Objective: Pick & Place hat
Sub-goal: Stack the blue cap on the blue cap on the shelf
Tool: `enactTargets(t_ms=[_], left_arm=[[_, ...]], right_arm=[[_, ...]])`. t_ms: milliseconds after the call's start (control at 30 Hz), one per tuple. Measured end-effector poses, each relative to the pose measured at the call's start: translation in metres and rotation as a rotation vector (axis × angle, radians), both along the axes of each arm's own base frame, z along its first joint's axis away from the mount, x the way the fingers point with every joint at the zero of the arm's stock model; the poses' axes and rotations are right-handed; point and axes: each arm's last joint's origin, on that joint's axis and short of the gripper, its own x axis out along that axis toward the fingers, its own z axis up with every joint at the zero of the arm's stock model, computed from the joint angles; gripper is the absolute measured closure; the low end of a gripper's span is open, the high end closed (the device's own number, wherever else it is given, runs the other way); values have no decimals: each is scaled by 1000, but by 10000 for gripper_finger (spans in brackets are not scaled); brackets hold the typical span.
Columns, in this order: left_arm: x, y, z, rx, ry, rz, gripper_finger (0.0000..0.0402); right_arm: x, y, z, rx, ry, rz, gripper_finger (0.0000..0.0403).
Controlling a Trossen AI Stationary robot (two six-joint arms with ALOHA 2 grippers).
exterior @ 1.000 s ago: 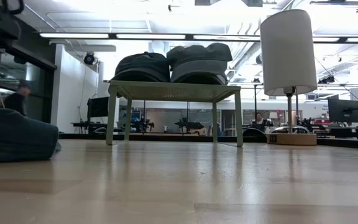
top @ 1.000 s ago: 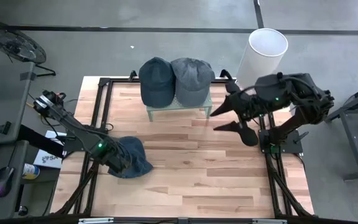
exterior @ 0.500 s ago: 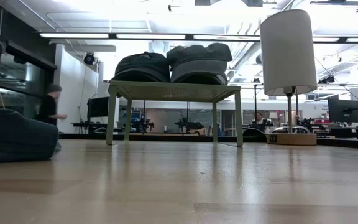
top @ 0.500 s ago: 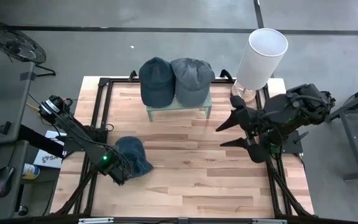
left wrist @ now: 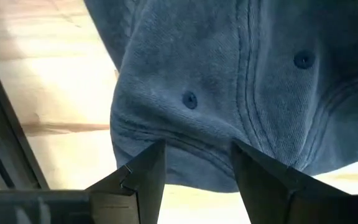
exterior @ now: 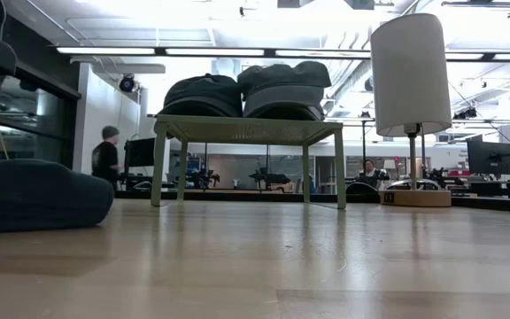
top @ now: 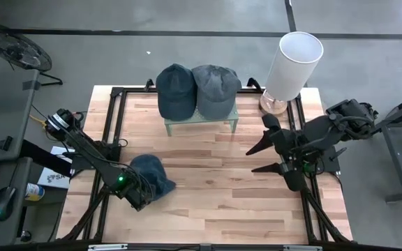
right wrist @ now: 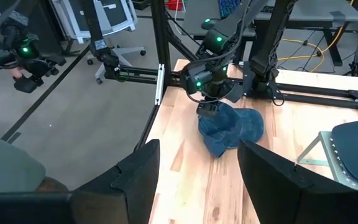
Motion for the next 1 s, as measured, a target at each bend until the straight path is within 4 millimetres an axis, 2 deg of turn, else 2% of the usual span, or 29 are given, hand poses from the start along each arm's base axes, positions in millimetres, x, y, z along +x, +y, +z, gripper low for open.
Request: enactTargets(t_ms=[200,433,600,700,900,1000], left_arm=[[1,0,-7,35,18,22,224],[5,-5,-44,3,31,48,249],[5,-5,-53,23,59,44,269],[5,-5,-54,28,65,43,295],[5,-5,-54,31,61,2,384],[7,-7,-53,26,44,-9,383]], right_arm=[[-1,2,0,4,2,9,194],[-1,2,-1,4,10,8,194],[-1,2,-1,3,11,7,194],[-1,2,-1,2,11,6,194],[-1,2,-2,16,22,-3,194],[-1,3,-4,33,52,-6,194]])
